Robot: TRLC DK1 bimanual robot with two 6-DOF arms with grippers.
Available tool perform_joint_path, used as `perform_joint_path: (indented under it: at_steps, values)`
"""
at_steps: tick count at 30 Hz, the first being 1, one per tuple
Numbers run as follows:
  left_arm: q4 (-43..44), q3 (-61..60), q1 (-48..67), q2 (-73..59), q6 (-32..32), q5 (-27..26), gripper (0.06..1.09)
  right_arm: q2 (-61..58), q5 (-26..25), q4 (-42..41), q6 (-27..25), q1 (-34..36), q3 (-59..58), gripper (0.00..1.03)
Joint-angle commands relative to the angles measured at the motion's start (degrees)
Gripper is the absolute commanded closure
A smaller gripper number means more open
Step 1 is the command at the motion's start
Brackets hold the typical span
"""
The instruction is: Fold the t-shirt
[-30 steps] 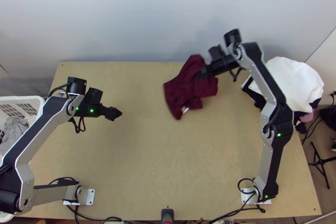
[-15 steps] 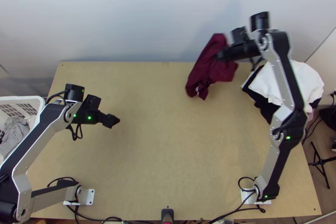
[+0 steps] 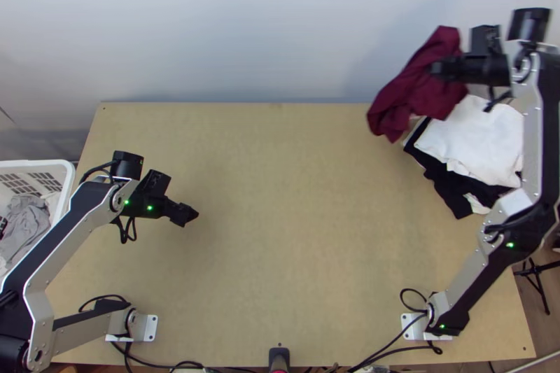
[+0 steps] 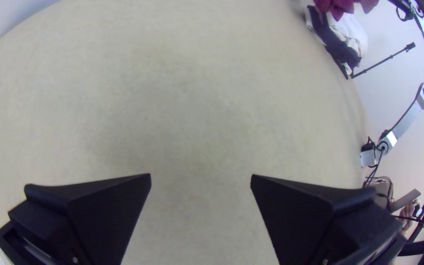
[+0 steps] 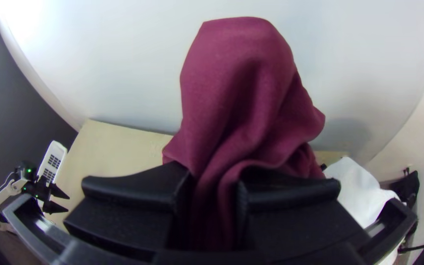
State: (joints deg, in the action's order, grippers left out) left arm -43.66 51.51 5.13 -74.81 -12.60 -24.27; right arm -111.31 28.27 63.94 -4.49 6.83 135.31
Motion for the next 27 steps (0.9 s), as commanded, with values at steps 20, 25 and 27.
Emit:
perform_joint_path:
  at_steps: [20,25,27]
  values:
    - [2.4,1.9,0.5,-9.0,-5.6,-0.2,0.10,2.7,1.0,2.0,-5.7,28.3,-11.7,1.00]
    - [2.4,1.4,0.5,-9.0,-5.5,-0.2,0.10,0.7,1.1,4.4,-10.8,34.3,-18.5,1.00]
    - [2.4,1.3,0.7,-9.0,-5.5,-0.2,0.10,0.5,1.1,5.8,-13.4,35.9,-21.7,1.00]
